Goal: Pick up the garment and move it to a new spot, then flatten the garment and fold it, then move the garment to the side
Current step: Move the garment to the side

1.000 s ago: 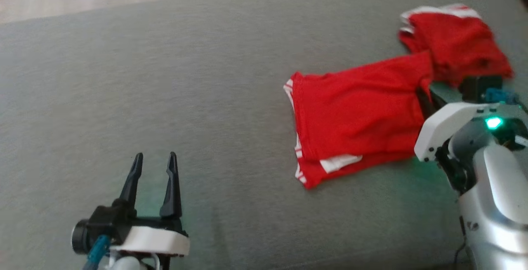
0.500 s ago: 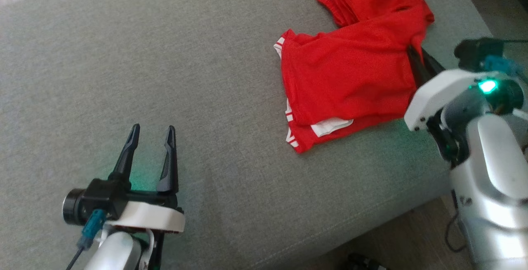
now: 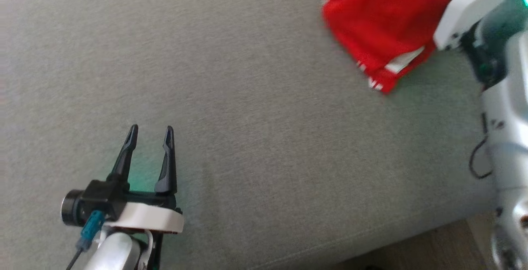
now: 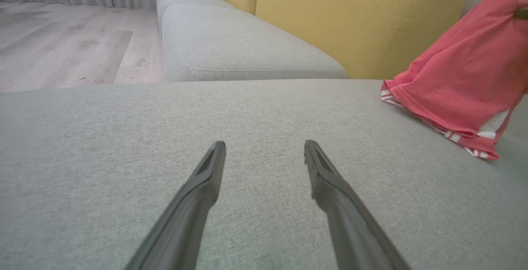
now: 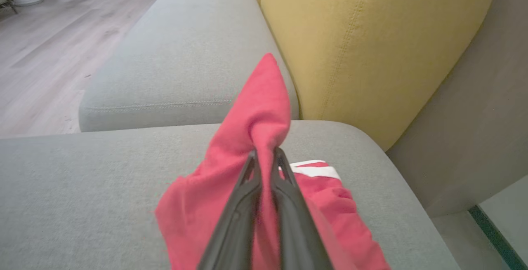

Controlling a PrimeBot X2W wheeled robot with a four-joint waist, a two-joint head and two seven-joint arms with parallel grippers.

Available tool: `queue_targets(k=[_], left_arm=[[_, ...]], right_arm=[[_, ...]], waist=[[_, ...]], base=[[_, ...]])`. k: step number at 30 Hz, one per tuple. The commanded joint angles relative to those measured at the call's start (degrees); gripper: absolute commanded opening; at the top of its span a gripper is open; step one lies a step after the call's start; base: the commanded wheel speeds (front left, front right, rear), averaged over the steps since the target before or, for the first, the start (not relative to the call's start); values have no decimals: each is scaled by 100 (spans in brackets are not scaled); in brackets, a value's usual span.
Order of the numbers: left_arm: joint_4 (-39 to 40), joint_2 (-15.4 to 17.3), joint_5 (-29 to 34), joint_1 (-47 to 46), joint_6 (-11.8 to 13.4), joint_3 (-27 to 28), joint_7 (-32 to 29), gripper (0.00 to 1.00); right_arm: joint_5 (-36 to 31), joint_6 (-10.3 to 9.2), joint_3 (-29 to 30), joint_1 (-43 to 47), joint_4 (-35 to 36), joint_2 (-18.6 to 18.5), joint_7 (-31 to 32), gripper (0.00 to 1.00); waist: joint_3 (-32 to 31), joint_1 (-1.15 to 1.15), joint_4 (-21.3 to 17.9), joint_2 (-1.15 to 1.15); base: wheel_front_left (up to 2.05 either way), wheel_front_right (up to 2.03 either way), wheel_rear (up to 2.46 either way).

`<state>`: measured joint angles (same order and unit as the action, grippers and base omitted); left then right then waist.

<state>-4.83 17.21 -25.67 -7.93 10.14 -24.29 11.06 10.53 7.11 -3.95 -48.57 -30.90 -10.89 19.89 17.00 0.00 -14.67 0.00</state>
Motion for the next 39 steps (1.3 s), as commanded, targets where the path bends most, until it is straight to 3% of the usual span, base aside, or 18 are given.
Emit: queue_targets(k=[1,11,12,13,14,20,27,39], left_arm=[[153,65,-27,-163,27,167,52,100],[115,13,-23,-246,-3,65,77,100],[116,12,-22,-255,-3,59,78,100],[117,14,-20,-263,-1,55,79,100],[119,14,-19,-272,0,51,80,100],[83,4,-28,-319,-1,15,74,100],[18,16,-82,-282,16,27,97,100],[-182,10,-426,75,149,359,209,100]], right_arm=[[-28,37,-9,-224,175,-49,21,0],[-568,37,533,-723,-501,-981,141,0],[-661,37,625,-729,-550,-1043,104,27],[-767,37,717,-738,-598,-1088,26,83],[-883,37,807,-732,-659,-1110,-58,100],[-1289,37,1124,-522,-1032,-833,-514,100],[-1113,37,817,-381,-1286,-505,-968,100],[-709,37,477,727,-664,68,-1993,100]], waist=[[23,0,97,0],[174,0,550,0],[186,0,572,0],[198,0,588,0],[208,0,602,0],[186,0,659,0],[-134,0,727,0],[-1134,0,1114,0]], base=[[0,0,0],[0,0,0],[0,0,0],[0,0,0],[0,0,0],[0,0,0],[0,0,0],[0,0,0]])
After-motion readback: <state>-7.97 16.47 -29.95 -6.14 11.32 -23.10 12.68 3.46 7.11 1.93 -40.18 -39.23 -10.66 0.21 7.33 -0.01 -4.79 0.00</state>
